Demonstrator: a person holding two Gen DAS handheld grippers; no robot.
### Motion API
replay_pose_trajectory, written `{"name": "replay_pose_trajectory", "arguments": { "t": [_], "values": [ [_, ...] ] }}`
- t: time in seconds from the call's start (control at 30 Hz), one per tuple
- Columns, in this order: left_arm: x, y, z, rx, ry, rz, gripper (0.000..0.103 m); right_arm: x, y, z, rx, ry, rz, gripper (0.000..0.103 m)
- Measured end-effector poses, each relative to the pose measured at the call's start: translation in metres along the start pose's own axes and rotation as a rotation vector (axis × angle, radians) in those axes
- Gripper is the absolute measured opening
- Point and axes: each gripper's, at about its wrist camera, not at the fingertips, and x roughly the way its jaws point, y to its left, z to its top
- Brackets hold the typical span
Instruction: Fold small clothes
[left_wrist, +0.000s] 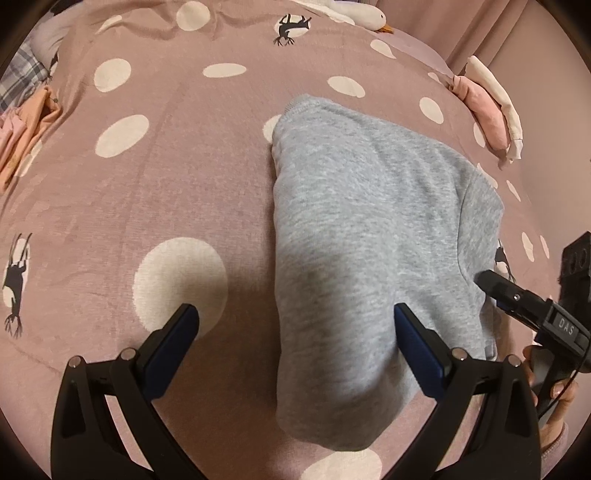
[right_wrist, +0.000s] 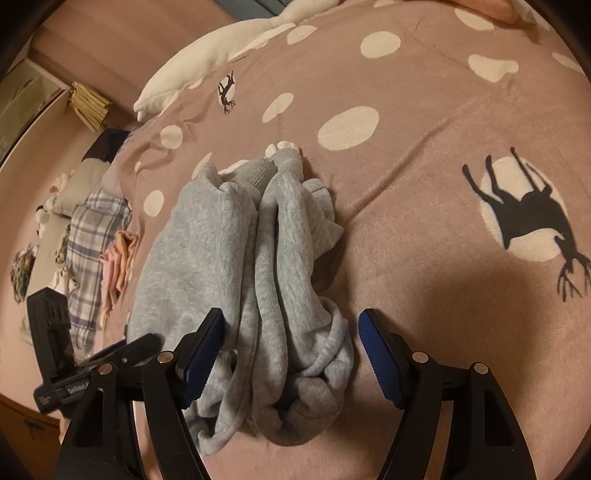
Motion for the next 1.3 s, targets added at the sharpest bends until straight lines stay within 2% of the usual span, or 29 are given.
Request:
{"name": "replay_pose_trajectory", "arguments": {
  "t": [0.07, 0.2, 0.37, 0.5, 0.6, 1.13, 1.3],
  "values": [
    [-0.003, -0.003, -0.002, 0.013, -0.013, 0.025, 0.103, -0.005, 0.005, -0.003, -0.026, -0.013, -0.02, 0.075],
    [-0.012, -0.007, -0.006, 0.031, -0.041, 0.063, 0.103, -0.014, 0.017, -0.011, -0.096, -0.034, -0.061, 0.09],
    [-0.026, -0.009, -0.013, 0.042, -0.071, 0.09, 0.103, -0.023, 0.03, -0.02, -0.168, -0.057, -0.098, 0.092],
    [-0.04, -0.011, -0.021, 0.042, -0.087, 0.101, 0.103, -0.031, 0.04, -0.028, -0.197, -0.09, -0.114, 0.1],
    [-0.048, -0.012, -0.025, 0.03, -0.09, 0.085, 0.103, -0.037, 0.047, -0.033, -0.218, -0.109, -0.116, 0.1],
    [-0.081, -0.021, -0.048, 0.031, -0.132, 0.11, 0.103, -0.051, 0.076, -0.053, -0.288, -0.139, -0.14, 0.102],
    [-0.099, -0.021, -0.057, 0.021, -0.177, 0.136, 0.103, -0.059, 0.085, -0.058, -0.308, -0.149, -0.192, 0.102]
  ]
}}
